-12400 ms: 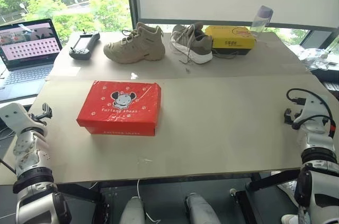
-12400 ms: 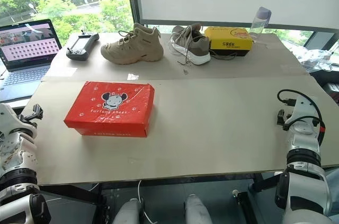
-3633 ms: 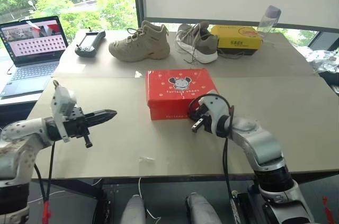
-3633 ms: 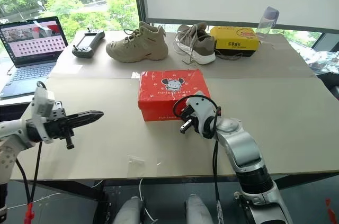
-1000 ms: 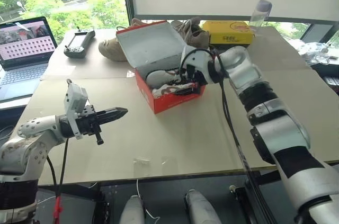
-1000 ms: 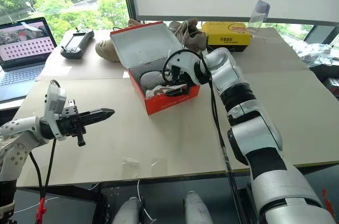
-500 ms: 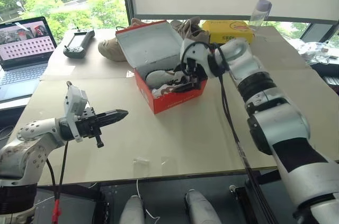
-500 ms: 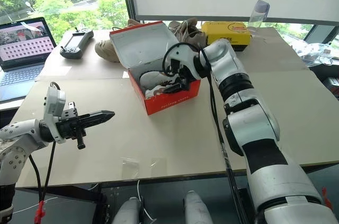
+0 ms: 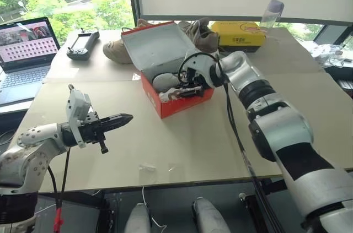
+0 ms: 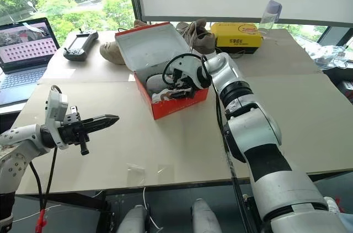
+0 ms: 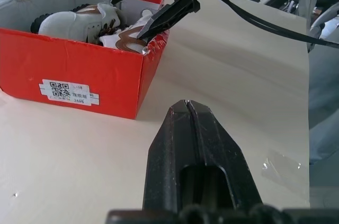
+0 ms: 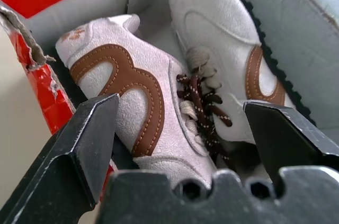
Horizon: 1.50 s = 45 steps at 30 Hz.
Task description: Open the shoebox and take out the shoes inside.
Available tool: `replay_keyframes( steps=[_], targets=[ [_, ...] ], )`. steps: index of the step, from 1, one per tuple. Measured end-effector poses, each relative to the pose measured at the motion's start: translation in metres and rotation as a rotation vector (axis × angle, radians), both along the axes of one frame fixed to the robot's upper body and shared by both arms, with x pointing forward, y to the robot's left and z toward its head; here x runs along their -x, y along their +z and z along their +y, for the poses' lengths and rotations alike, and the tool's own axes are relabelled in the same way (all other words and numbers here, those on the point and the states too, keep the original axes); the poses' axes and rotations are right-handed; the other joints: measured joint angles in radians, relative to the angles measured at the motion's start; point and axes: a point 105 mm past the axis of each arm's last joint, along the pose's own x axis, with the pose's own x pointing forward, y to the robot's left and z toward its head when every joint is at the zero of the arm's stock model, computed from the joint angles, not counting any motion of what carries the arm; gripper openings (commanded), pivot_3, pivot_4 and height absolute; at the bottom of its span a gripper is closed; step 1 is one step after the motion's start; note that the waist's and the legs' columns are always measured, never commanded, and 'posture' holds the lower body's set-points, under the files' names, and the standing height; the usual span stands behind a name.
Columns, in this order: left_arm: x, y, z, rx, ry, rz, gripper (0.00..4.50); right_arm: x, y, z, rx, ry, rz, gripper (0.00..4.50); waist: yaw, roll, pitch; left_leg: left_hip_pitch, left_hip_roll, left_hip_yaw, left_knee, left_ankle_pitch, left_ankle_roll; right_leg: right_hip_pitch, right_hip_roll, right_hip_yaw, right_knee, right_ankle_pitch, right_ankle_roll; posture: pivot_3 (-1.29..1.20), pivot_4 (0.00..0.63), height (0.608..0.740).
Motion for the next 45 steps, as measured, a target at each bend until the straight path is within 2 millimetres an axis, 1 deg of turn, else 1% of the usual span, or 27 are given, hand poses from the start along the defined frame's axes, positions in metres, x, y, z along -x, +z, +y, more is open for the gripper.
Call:
replay_keyframes(
  steps=[2, 5, 6, 7, 14, 17, 21, 23, 24, 25, 26, 30, 31, 33, 35, 36, 37, 39, 41, 43, 44, 45],
  targets=[
    [0.001, -0.001, 0.000, -0.002, 0.005, 0.004, 0.00, 0.000, -0.006, -0.001, -0.005, -0.014, 0.020, 4.47, 0.000, 0.000, 0.000, 0.003, 0.000, 0.000, 0.000, 0.000, 0.000, 0.003, 0.000, 0.000, 0.000, 0.000, 0.000, 0.00, 0.150, 0.712],
    [0.000, -0.001, 0.000, -0.004, 0.013, 0.001, 0.00, 0.002, -0.017, -0.003, 0.005, -0.019, 0.058, 4.47, -0.001, -0.002, -0.001, 0.014, 0.000, 0.000, -0.001, 0.000, 0.000, 0.014, 0.000, 0.000, -0.001, -0.002, 0.001, 0.00, 0.150, 0.712],
    [0.000, -0.001, 0.000, -0.004, 0.016, -0.001, 0.00, 0.003, -0.019, -0.004, 0.007, -0.019, 0.074, 4.47, -0.002, -0.002, -0.002, 0.019, 0.000, 0.000, -0.001, -0.001, 0.000, 0.018, 0.000, 0.000, -0.002, -0.004, 0.000, 0.00, 0.150, 0.712],
    [0.000, 0.000, 0.001, -0.004, 0.019, -0.001, 0.00, 0.004, -0.021, -0.003, 0.009, -0.016, 0.089, 4.47, -0.004, -0.004, -0.002, 0.020, 0.000, 0.000, -0.001, -0.001, 0.000, 0.019, 0.000, 0.000, -0.001, -0.007, -0.005, 0.00, 0.150, 0.712],
    [-0.002, 0.000, 0.002, -0.005, 0.037, -0.003, 0.00, 0.014, -0.044, 0.000, 0.035, 0.012, 0.192, 4.47, -0.031, -0.010, -0.009, 0.023, 0.000, 0.000, -0.001, -0.001, 0.000, 0.021, 0.000, 0.001, 0.000, -0.008, -0.005, 0.00, 0.150, 0.712],
    [-0.002, 0.000, 0.002, -0.006, 0.040, -0.004, 0.00, 0.016, -0.054, 0.000, 0.059, 0.004, 0.217, 4.47, -0.045, -0.010, -0.009, 0.028, 0.000, 0.000, -0.001, -0.001, 0.000, 0.026, 0.000, 0.001, 0.000, -0.008, -0.006, 0.00, 0.150, 0.712],
    [-0.003, 0.001, 0.002, -0.006, 0.045, -0.009, 0.00, 0.017, -0.059, 0.003, 0.066, 0.001, 0.224, 4.47, -0.058, -0.010, -0.009, 0.033, 0.000, 0.000, -0.001, -0.001, -0.001, 0.031, 0.000, 0.001, 0.000, -0.009, -0.006, 0.00, 0.150, 0.712],
    [-0.003, 0.001, 0.002, -0.006, 0.046, -0.010, 0.00, 0.017, -0.060, 0.004, 0.063, -0.006, 0.226, 3.97, -0.059, -0.010, -0.009, 0.034, 0.000, 0.000, -0.001, -0.001, -0.001, 0.032, 0.000, 0.001, 0.000, -0.009, -0.007, 0.00, 0.150, 0.712],
    [-0.004, 0.001, 0.002, -0.006, 0.048, -0.012, 0.00, 0.017, -0.060, 0.003, 0.061, -0.009, 0.228, 3.84, -0.059, -0.010, -0.009, 0.034, 0.000, 0.000, -0.001, -0.002, -0.002, 0.032, 0.000, 0.001, 0.000, -0.009, -0.007, 0.00, 0.150, 0.712],
    [-0.004, 0.002, 0.002, -0.006, 0.049, -0.012, 0.00, 0.017, -0.060, 0.003, 0.061, -0.011, 0.229, 3.58, -0.060, -0.010, -0.009, 0.034, 0.000, 0.000, -0.001, -0.002, -0.002, 0.032, 0.000, 0.001, 0.000, -0.009, -0.007, 0.00, 0.150, 0.712],
    [-0.004, 0.002, 0.002, -0.006, 0.052, -0.013, 0.00, 0.017, -0.060, 0.003, 0.060, -0.013, 0.230, 3.21, -0.061, -0.010, -0.009, 0.034, 0.000, 0.000, -0.001, -0.002, -0.002, 0.032, 0.000, 0.001, 0.000, -0.009, -0.007, 0.00, 0.150, 0.712],
    [-0.006, 0.003, 0.003, -0.007, 0.059, -0.017, 0.00, 0.017, -0.060, 0.003, 0.053, -0.013, 0.237, 2.00, -0.071, -0.010, -0.009, 0.034, 0.000, 0.000, -0.001, -0.002, -0.002, 0.031, 0.000, 0.001, 0.000, -0.009, -0.007, 0.00, 0.150, 0.712],
    [-0.007, 0.003, 0.003, -0.009, 0.062, -0.019, 0.00, 0.017, -0.060, 0.003, 0.052, -0.010, 0.237, 1.78, -0.073, -0.010, -0.009, 0.034, 0.000, 0.000, -0.001, -0.002, -0.002, 0.031, 0.000, 0.001, 0.000, -0.009, -0.007, 0.00, 0.150, 0.712],
    [-0.008, 0.004, 0.004, -0.011, 0.067, -0.021, 0.00, 0.018, -0.060, 0.004, 0.047, -0.008, 0.238, 1.19, -0.077, -0.010, -0.009, 0.034, 0.000, 0.000, -0.001, -0.002, -0.002, 0.032, 0.000, 0.001, 0.000, -0.009, -0.007, 0.00, 0.150, 0.712],
    [-0.009, 0.003, 0.005, -0.012, 0.074, -0.018, 0.00, 0.018, -0.059, 0.005, 0.038, -0.007, 0.239, 0.84, -0.077, -0.010, -0.009, 0.034, 0.000, 0.000, -0.001, -0.002, -0.002, 0.031, 0.000, 0.002, 0.000, -0.009, -0.007, 0.00, 0.150, 0.712],
    [-0.010, 0.003, 0.006, -0.013, 0.076, -0.018, 0.00, 0.018, -0.059, 0.005, 0.034, -0.007, 0.240, 0.54, -0.078, -0.010, -0.009, 0.034, 0.000, 0.000, -0.001, -0.002, -0.002, 0.031, 0.000, 0.002, -0.001, -0.009, -0.007, 0.00, 0.150, 0.712],
    [-0.010, 0.003, 0.006, -0.014, 0.077, -0.019, 0.00, 0.018, -0.058, 0.005, 0.030, -0.006, 0.240, 0.45, -0.078, -0.010, -0.009, 0.034, 0.000, 0.000, -0.001, -0.002, -0.003, 0.031, 0.000, 0.002, -0.001, -0.009, -0.007, 0.00, 0.150, 0.712],
    [-0.012, 0.005, 0.005, -0.014, 0.077, -0.024, 0.00, 0.018, -0.054, 0.006, 0.020, 0.000, 0.242, 0.45, -0.078, -0.010, -0.009, 0.033, 0.000, 0.000, -0.001, -0.004, -0.006, 0.031, 0.000, 0.002, -0.001, -0.009, -0.007, 0.00, 0.150, 0.712],
    [-0.012, 0.005, 0.004, -0.017, 0.076, -0.027, 0.00, 0.018, -0.050, 0.007, 0.016, 0.008, 0.240, 0.45, -0.078, -0.010, -0.008, 0.031, 0.000, 0.000, -0.001, -0.004, -0.006, 0.029, 0.000, 0.002, -0.001, -0.009, -0.007, 0.00, 0.150, 0.712],
    [-0.014, 0.005, 0.004, -0.020, 0.079, -0.028, 0.00, 0.018, -0.042, 0.007, -0.012, 0.020, 0.247, 0.45, -0.077, -0.009, -0.007, 0.024, 0.000, 0.000, -0.002, -0.001, -0.001, 0.023, 0.000, 0.002, -0.001, -0.009, -0.007, 0.00, 0.150, 0.712],
    [-0.014, 0.005, 0.005, -0.018, 0.081, -0.028, 0.00, 0.018, -0.037, 0.007, -0.031, 0.024, 0.252, 0.45, -0.076, -0.009, -0.007, 0.018, 0.000, 0.000, -0.002, -0.001, -0.001, 0.015, 0.000, 0.002, 0.000, -0.008, -0.005, 0.00, 0.150, 0.712],
    [-0.015, 0.004, 0.005, -0.014, 0.083, -0.025, 0.00, 0.018, -0.031, 0.007, -0.044, 0.027, 0.253, 0.45, -0.076, -0.008, -0.006, 0.014, 0.000, 0.000, -0.002, -0.001, 0.000, 0.012, 0.000, 0.002, 0.000, -0.005, 0.000, 0.00, 0.150, 0.712]
  ],
)
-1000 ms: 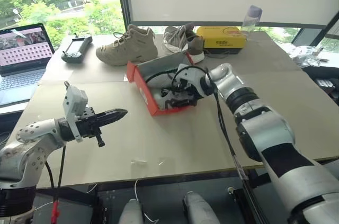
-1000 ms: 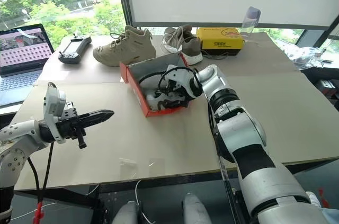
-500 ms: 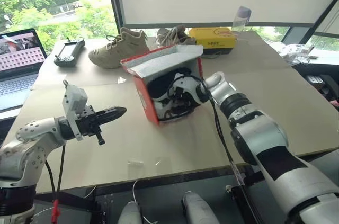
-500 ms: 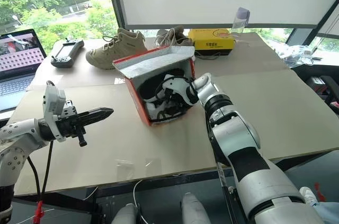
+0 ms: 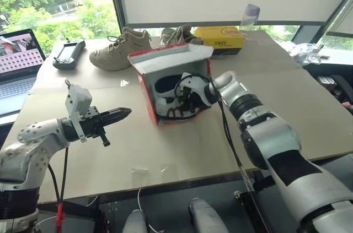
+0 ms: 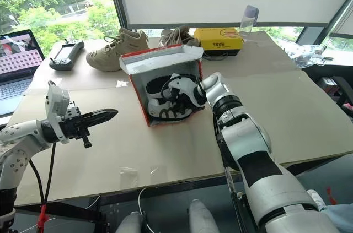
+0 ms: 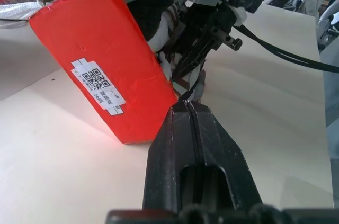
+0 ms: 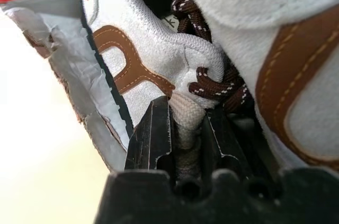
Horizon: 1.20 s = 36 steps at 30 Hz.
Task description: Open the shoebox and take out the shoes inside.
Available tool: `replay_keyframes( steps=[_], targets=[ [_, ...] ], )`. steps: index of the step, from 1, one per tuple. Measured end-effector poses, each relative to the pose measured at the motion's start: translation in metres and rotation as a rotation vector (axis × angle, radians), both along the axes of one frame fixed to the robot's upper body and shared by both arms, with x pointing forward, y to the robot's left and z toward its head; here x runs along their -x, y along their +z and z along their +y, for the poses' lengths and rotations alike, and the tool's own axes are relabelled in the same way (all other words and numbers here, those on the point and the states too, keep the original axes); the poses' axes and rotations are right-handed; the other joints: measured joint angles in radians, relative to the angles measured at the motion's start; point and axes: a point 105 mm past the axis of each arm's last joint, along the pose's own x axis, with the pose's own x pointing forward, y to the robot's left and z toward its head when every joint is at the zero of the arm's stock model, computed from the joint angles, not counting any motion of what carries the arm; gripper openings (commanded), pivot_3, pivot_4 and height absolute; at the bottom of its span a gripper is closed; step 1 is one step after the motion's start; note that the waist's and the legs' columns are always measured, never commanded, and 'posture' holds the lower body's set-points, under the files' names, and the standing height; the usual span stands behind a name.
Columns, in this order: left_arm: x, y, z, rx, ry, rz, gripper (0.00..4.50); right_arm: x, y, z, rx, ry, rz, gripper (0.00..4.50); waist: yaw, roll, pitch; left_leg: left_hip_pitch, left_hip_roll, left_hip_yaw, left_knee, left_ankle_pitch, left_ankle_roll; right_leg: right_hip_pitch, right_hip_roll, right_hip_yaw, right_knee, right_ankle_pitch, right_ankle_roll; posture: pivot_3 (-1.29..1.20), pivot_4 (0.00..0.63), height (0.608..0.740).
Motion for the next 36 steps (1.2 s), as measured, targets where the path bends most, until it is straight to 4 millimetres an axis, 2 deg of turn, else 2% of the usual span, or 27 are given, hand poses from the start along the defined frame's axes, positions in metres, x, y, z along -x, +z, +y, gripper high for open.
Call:
replay_keyframes(
  steps=[7, 13, 16, 20, 22, 24, 25, 27, 29, 31, 34, 36],
  targets=[
    [-0.006, 0.002, -0.001, 0.007, 0.001, -0.002, 0.00, 0.005, 0.057, 0.005, -0.143, 0.068, -0.016, 0.45, 0.016, 0.001, 0.002, -0.005, 0.000, 0.000, -0.013, 0.000, 0.000, -0.008, 0.000, -0.001, -0.001, -0.002, -0.002, 0.00, 0.150, 0.712],
    [-0.007, -0.001, -0.005, 0.012, -0.014, 0.005, 0.00, 0.007, 0.080, 0.005, -0.273, 0.061, -0.008, 0.45, 0.032, 0.001, 0.003, -0.010, 0.000, 0.000, -0.012, 0.000, 0.000, -0.014, 0.000, -0.002, 0.000, 0.000, -0.007, 0.00, 0.150, 0.712],
    [-0.008, -0.003, -0.007, 0.013, -0.017, 0.013, 0.00, -0.001, 0.100, -0.010, -0.371, -0.025, -0.039, 0.45, 0.046, 0.001, 0.003, -0.011, 0.000, 0.000, -0.012, 0.000, 0.000, -0.014, 0.000, -0.002, 0.000, 0.000, -0.007, 0.00, 0.150, 0.712],
    [-0.009, -0.005, -0.006, 0.006, -0.013, 0.021, 0.00, -0.010, 0.137, -0.034, -0.486, -0.143, -0.144, 0.45, 0.057, 0.002, 0.004, -0.011, 0.000, 0.000, -0.011, 0.000, 0.000, -0.014, 0.000, -0.002, -0.001, 0.000, -0.006, 0.00, 0.150, 0.712],
    [-0.009, -0.006, -0.007, 0.005, -0.017, 0.021, 0.00, -0.018, 0.150, -0.055, -0.522, -0.252, -0.218, 0.45, 0.062, 0.002, 0.004, -0.011, 0.000, 0.000, -0.011, 0.000, 0.000, -0.014, -0.001, -0.002, -0.001, 0.000, -0.006, 0.00, 0.150, 0.712],
    [-0.009, -0.006, -0.007, 0.003, -0.017, 0.021, 0.00, -0.028, 0.155, -0.088, -0.482, -0.402, -0.317, 0.45, 0.071, 0.002, 0.004, -0.011, 0.000, 0.000, -0.011, 0.000, 0.000, -0.014, -0.001, -0.002, -0.002, 0.000, -0.006, 0.00, 0.150, 0.712],
    [-0.009, -0.006, -0.007, 0.002, -0.016, 0.022, 0.00, -0.033, 0.153, -0.116, -0.423, -0.512, -0.391, 0.45, 0.079, 0.002, 0.004, -0.011, 0.000, 0.000, -0.012, 0.000, 0.000, -0.014, -0.001, -0.002, -0.002, 0.000, -0.006, 0.00, 0.150, 0.712],
    [-0.008, -0.007, -0.006, 0.001, -0.014, 0.024, 0.00, -0.039, 0.142, -0.151, -0.318, -0.665, -0.463, 0.45, 0.083, 0.002, 0.004, -0.011, 0.000, 0.001, -0.012, 0.000, 0.000, -0.014, -0.001, -0.002, -0.003, 0.000, -0.007, 0.00, 0.150, 0.712],
    [-0.008, -0.007, -0.006, 0.001, -0.015, 0.023, 0.00, -0.043, 0.114, -0.195, -0.158, -0.864, -0.519, 0.45, 0.083, 0.002, 0.004, -0.011, -0.001, 0.001, -0.012, 0.000, 0.000, -0.013, -0.001, -0.002, -0.003, 0.000, -0.007, 0.00, 0.150, 0.712],
    [-0.008, -0.007, -0.006, 0.000, -0.014, 0.024, 0.00, -0.038, 0.071, -0.234, 0.001, -1.029, -0.487, 0.45, 0.083, 0.002, 0.004, -0.011, -0.001, 0.001, -0.012, 0.000, 0.000, -0.013, -0.001, -0.001, -0.003, 0.000, -0.008, 0.00, 0.150, 0.712],
    [-0.008, -0.007, -0.007, 0.001, -0.015, 0.025, 0.00, -0.025, 0.016, -0.263, 0.136, -1.169, -0.359, 0.45, 0.072, 0.006, 0.007, -0.010, -0.001, 0.002, -0.012, 0.000, 0.000, -0.014, -0.001, 0.001, -0.002, 0.001, -0.008, 0.00, 0.150, 0.712],
    [-0.008, -0.007, -0.007, 0.001, -0.016, 0.025, 0.00, -0.020, -0.002, -0.266, 0.136, -1.203, -0.303, 1.22, 0.061, 0.007, 0.007, -0.009, -0.001, 0.002, -0.011, 0.000, 0.000, -0.014, -0.001, 0.002, 0.000, 0.001, -0.008, 0.00, 0.150, 0.712]
  ],
)
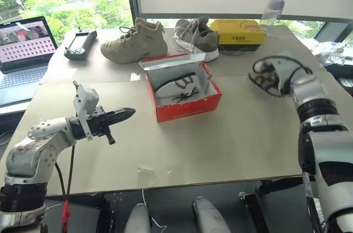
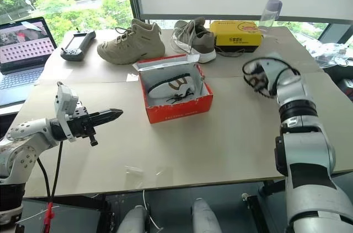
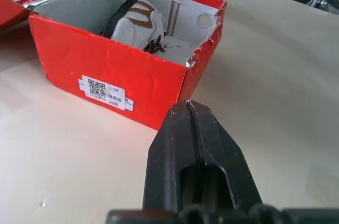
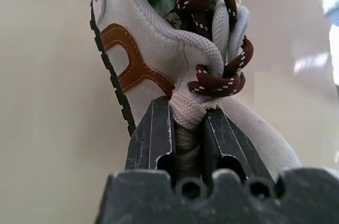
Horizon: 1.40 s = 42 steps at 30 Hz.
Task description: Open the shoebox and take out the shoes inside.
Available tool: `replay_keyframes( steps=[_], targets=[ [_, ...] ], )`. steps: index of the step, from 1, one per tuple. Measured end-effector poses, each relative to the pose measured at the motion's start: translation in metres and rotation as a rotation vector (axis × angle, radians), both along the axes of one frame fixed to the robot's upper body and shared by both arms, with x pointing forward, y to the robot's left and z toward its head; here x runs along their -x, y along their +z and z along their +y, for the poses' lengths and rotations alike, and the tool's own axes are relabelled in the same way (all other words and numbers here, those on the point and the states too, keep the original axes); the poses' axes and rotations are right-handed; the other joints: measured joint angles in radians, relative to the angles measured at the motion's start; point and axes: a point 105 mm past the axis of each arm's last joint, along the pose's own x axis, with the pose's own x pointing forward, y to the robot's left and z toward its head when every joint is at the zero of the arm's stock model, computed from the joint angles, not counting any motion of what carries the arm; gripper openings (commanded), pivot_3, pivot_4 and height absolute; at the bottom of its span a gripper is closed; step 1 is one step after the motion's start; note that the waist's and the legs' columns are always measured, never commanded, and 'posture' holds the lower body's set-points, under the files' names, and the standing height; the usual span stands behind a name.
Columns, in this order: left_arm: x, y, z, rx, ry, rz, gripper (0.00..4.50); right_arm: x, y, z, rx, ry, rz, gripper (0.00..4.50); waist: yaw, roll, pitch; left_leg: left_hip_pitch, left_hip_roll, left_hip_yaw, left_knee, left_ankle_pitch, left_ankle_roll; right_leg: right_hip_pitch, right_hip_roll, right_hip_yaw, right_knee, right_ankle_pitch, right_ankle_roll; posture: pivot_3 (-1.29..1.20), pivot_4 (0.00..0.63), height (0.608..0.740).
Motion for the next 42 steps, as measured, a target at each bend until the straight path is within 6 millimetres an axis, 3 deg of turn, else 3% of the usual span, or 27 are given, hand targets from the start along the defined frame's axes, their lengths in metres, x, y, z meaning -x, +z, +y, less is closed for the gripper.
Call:
replay_keyframes(
  steps=[8, 12, 15, 19, 22, 24, 26, 30, 31, 32, 36, 42],
  targets=[
    [0.001, -0.001, -0.001, -0.003, -0.010, 0.002, 0.00, 0.002, -0.008, 0.009, -0.023, 0.022, 0.041, 3.80, -0.011, 0.000, 0.000, 0.009, 0.000, -0.001, 0.005, 0.000, 0.000, 0.012, 0.001, 0.000, 0.000, -0.004, 0.008, 0.00, 0.150, 0.712],
    [0.001, -0.001, -0.001, -0.008, -0.010, 0.002, 0.00, 0.000, 0.001, 0.009, -0.029, 0.023, 0.014, 3.80, -0.011, 0.001, 0.001, 0.009, 0.000, -0.001, 0.008, 0.000, 0.000, 0.013, 0.000, 0.000, 0.000, -0.003, 0.009, 0.00, 0.150, 0.712],
    [0.001, -0.001, -0.001, -0.008, -0.011, 0.002, 0.00, -0.002, 0.042, 0.004, 0.003, 0.014, -0.068, 3.80, -0.010, 0.006, 0.004, 0.008, -0.001, 0.000, 0.008, 0.000, 0.000, 0.012, 0.000, 0.001, 0.000, -0.003, 0.010, 0.00, 0.150, 0.712],
    [0.001, -0.001, -0.001, -0.008, -0.011, 0.002, 0.00, 0.003, 0.135, 0.012, 0.072, 0.061, -0.277, 3.80, -0.009, 0.009, 0.007, 0.009, 0.000, -0.001, 0.004, 0.000, 0.000, 0.010, 0.001, 0.000, 0.000, -0.004, 0.008, 0.00, 0.150, 0.712],
    [0.001, -0.001, -0.001, -0.008, -0.011, 0.003, 0.00, 0.007, 0.164, 0.029, 0.101, 0.135, -0.339, 3.80, -0.008, 0.008, 0.006, 0.009, 0.000, -0.001, 0.004, 0.000, 0.000, 0.010, 0.001, 0.000, -0.001, -0.004, 0.008, 0.00, 0.150, 0.712],
    [0.001, -0.002, 0.000, -0.008, -0.007, 0.005, 0.00, 0.003, 0.163, 0.064, 0.081, 0.273, -0.322, 3.80, -0.014, 0.008, 0.006, 0.009, 0.000, 0.000, 0.004, 0.000, 0.000, 0.010, 0.000, 0.001, -0.001, -0.004, 0.009, 0.00, 0.150, 0.712],
    [0.001, -0.002, -0.001, -0.005, -0.009, 0.004, 0.00, 0.000, 0.158, 0.119, 0.060, 0.476, -0.309, 3.80, -0.020, 0.008, 0.006, 0.010, 0.000, 0.000, 0.004, 0.000, 0.000, 0.010, 0.001, 0.001, 0.001, -0.004, 0.008, 0.00, 0.150, 0.712],
    [0.001, -0.003, -0.001, -0.002, -0.008, 0.006, 0.00, 0.014, 0.136, 0.203, 0.031, 0.837, -0.279, 3.80, -0.007, 0.008, 0.006, 0.009, 0.000, -0.001, 0.005, 0.000, 0.000, 0.011, 0.001, -0.001, 0.001, -0.004, 0.009, 0.00, 0.150, 0.712],
    [0.001, -0.003, -0.001, -0.002, -0.005, 0.007, 0.00, 0.018, 0.127, 0.221, -0.002, 0.908, -0.256, 4.21, -0.003, 0.008, 0.006, 0.008, 0.000, -0.001, 0.006, 0.000, 0.000, 0.011, 0.000, -0.001, 0.000, -0.004, 0.009, 0.00, 0.150, 0.712],
    [0.001, -0.003, -0.001, -0.002, -0.005, 0.007, 0.00, 0.022, 0.119, 0.237, -0.032, 0.969, -0.237, 4.34, 0.000, 0.008, 0.006, 0.007, 0.000, -0.002, 0.007, 0.000, 0.000, 0.011, 0.000, -0.001, 0.000, -0.004, 0.009, 0.00, 0.150, 0.712],
    [0.001, -0.003, -0.001, -0.002, -0.002, 0.007, 0.00, 0.028, 0.099, 0.260, 0.042, 1.110, -0.180, 4.48, 0.023, 0.008, 0.006, 0.004, 0.000, -0.002, 0.009, 0.000, 0.000, 0.010, 0.000, -0.003, 0.000, -0.003, 0.009, 0.00, 0.150, 0.712],
    [0.001, -0.004, 0.000, -0.002, 0.001, 0.010, 0.00, 0.006, 0.049, 0.253, 0.314, 1.149, -0.057, 4.48, 0.021, 0.007, 0.006, 0.004, 0.000, -0.002, 0.012, 0.000, 0.000, 0.011, 0.000, -0.003, 0.000, -0.003, 0.010, 0.00, 0.150, 0.712]
  ],
)
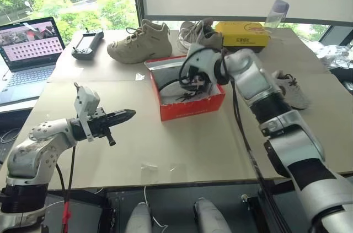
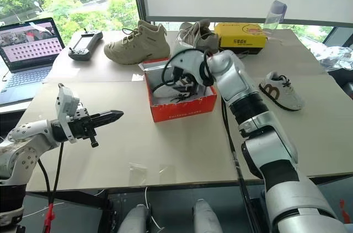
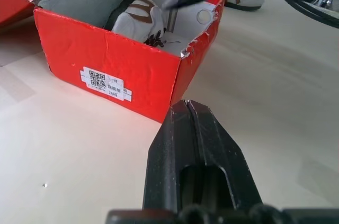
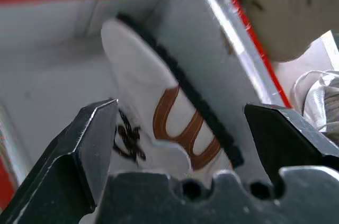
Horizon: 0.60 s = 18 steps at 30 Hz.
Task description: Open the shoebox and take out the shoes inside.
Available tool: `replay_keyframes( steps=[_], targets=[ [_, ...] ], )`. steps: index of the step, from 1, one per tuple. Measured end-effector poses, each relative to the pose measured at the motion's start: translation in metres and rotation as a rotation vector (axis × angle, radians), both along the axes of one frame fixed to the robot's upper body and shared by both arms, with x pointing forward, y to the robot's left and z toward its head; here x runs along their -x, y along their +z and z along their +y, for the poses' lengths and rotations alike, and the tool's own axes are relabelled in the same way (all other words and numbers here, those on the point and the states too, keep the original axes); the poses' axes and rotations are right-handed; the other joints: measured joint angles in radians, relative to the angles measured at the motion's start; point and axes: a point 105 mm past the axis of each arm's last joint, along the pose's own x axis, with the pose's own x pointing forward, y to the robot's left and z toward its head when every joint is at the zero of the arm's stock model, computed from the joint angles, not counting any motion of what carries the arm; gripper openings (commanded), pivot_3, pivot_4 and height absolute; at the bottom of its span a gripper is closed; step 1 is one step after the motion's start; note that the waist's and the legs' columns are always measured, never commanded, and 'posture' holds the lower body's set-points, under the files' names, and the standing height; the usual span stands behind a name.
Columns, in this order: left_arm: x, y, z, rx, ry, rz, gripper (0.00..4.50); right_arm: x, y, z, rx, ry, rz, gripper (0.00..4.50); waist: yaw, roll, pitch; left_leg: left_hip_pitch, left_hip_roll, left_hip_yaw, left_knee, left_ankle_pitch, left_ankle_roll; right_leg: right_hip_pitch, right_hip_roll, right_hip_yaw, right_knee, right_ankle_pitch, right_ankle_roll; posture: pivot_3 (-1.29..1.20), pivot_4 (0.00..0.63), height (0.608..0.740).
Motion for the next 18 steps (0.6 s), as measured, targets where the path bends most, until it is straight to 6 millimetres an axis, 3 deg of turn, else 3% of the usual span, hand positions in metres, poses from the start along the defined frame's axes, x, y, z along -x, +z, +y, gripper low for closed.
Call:
replay_keyframes(
  steps=[8, 12, 17, 18],
  targets=[
    [0.001, -0.001, -0.001, -0.001, -0.001, 0.002, 0.00, -0.019, -0.015, 0.026, 0.243, 0.030, -0.198, 4.48, -0.023, 0.000, 0.000, 0.000, 0.000, -0.001, -0.003, 0.000, 0.000, -0.001, 0.000, 0.000, 0.001, 0.000, 0.000, 0.00, 0.150, 0.712],
    [0.003, -0.003, -0.001, -0.005, -0.001, 0.005, 0.00, -0.019, -0.034, 0.034, 0.270, 0.024, -0.197, 4.48, -0.026, 0.000, 0.000, 0.000, 0.000, -0.001, -0.003, 0.000, 0.000, -0.001, 0.000, 0.000, 0.001, 0.000, 0.000, 0.00, 0.150, 0.712],
    [0.005, -0.004, 0.002, -0.005, 0.013, 0.009, 0.00, -0.019, -0.038, 0.034, 0.238, 0.007, -0.176, 4.48, -0.027, 0.000, 0.000, 0.001, 0.000, -0.002, -0.001, 0.000, 0.000, 0.001, 0.000, -0.001, 0.001, 0.000, 0.000, 0.00, 0.150, 0.712],
    [0.005, -0.003, 0.003, -0.005, 0.016, 0.005, 0.00, -0.020, -0.039, 0.033, 0.232, 0.001, -0.175, 3.96, -0.027, 0.000, 0.000, 0.001, 0.000, -0.002, -0.001, 0.000, 0.000, 0.002, 0.000, -0.001, 0.001, 0.000, 0.000, 0.00, 0.150, 0.712]
  ],
)
